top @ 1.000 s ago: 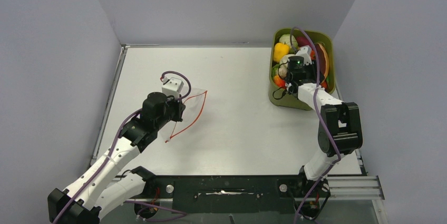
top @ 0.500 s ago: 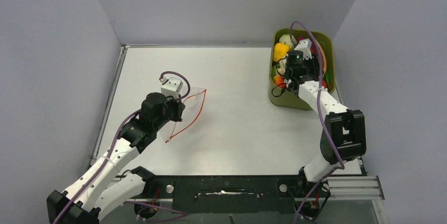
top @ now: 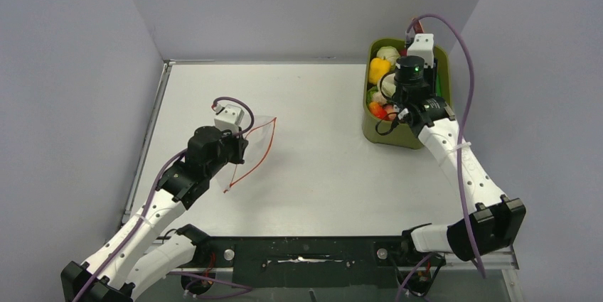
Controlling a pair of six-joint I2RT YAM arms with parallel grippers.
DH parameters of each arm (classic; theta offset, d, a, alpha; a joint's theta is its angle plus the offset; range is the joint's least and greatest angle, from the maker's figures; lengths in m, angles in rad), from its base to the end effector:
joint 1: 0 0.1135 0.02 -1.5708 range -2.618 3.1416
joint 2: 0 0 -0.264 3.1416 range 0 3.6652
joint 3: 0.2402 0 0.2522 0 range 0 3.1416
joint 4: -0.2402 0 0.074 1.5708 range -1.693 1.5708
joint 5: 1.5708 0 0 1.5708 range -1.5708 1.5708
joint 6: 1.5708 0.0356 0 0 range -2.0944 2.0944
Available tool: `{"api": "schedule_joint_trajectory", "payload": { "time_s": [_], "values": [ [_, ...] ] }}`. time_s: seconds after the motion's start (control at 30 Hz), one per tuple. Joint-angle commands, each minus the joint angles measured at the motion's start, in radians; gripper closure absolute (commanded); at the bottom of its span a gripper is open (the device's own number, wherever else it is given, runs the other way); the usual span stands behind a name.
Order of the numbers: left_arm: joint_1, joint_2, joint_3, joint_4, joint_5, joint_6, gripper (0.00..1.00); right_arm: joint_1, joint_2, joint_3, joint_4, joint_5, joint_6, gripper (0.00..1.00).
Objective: Place the food in the zip-top bag and seal the zipper
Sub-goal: Pick up the fake food from the bin.
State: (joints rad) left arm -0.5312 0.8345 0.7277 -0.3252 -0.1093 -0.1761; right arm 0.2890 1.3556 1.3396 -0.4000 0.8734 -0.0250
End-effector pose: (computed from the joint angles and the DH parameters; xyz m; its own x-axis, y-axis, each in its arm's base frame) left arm 0.1675 -0.0939 0.2969 -0.4287 0.0499 -0.9021 0.3484 0.9304 -0.1141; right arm 0.2935 0.0588 0.3883 -0.3994 -0.1355 -0.9067 0.4792 0.8123 -0.3325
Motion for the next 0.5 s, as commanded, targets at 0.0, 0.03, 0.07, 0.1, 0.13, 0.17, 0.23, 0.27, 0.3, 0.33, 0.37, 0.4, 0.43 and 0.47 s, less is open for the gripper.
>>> {"api": "schedule_joint_trajectory", "payload": {
  "time_s": [0.0,0.03,0.07,0.1,0.13,0.17,0.23,0.27,0.3,0.33,0.37,0.4,0.43,0.47],
  "values": [
    [0.001,-0.021,-0.004,0.071,-0.023,-0.013,1.00,0.020,-0.108,0.048,-0.064,-0.178,0.140,0.91],
    [0.002,-0.022,-0.005,0.076,-0.026,-0.016,1.00,0.020,-0.129,0.044,-0.069,-0.227,0.161,0.91],
    [0.001,-0.021,-0.006,0.080,-0.028,-0.017,1.00,0.020,-0.152,0.038,-0.074,-0.275,0.180,0.92],
    [0.002,-0.020,-0.008,0.086,-0.029,-0.017,1.00,0.021,-0.171,0.031,-0.077,-0.328,0.199,0.92],
    [0.002,-0.023,-0.008,0.093,-0.032,-0.016,1.00,0.022,-0.192,0.026,-0.082,-0.369,0.217,0.92],
    [0.002,-0.022,-0.009,0.099,-0.035,-0.015,1.00,0.023,-0.212,0.021,-0.086,-0.411,0.237,0.92],
    [0.002,-0.023,-0.009,0.117,-0.043,-0.011,1.00,0.023,-0.254,0.006,-0.082,-0.487,0.274,0.93],
    [0.004,-0.024,-0.007,0.126,-0.046,-0.009,1.00,0.023,-0.273,-0.006,-0.077,-0.528,0.293,0.93],
    [0.004,-0.022,-0.003,0.134,-0.050,-0.008,1.00,0.024,-0.291,-0.016,-0.075,-0.566,0.309,0.93],
    [0.004,-0.020,0.001,0.142,-0.054,-0.001,1.00,0.024,-0.306,-0.024,-0.074,-0.609,0.321,0.93],
    [0.004,-0.014,0.006,0.146,-0.076,0.008,1.00,0.024,-0.319,-0.032,-0.076,-0.647,0.333,0.93],
    [0.005,-0.008,0.014,0.144,-0.099,0.012,1.00,0.026,-0.332,-0.039,-0.079,-0.679,0.344,0.94],
    [0.006,0.001,0.023,0.138,-0.126,0.015,1.00,0.026,-0.343,-0.046,-0.085,-0.705,0.355,0.94],
    [0.005,0.010,0.032,0.134,-0.149,0.022,1.00,0.026,-0.355,-0.052,-0.094,-0.728,0.363,0.94]
  ]
}}
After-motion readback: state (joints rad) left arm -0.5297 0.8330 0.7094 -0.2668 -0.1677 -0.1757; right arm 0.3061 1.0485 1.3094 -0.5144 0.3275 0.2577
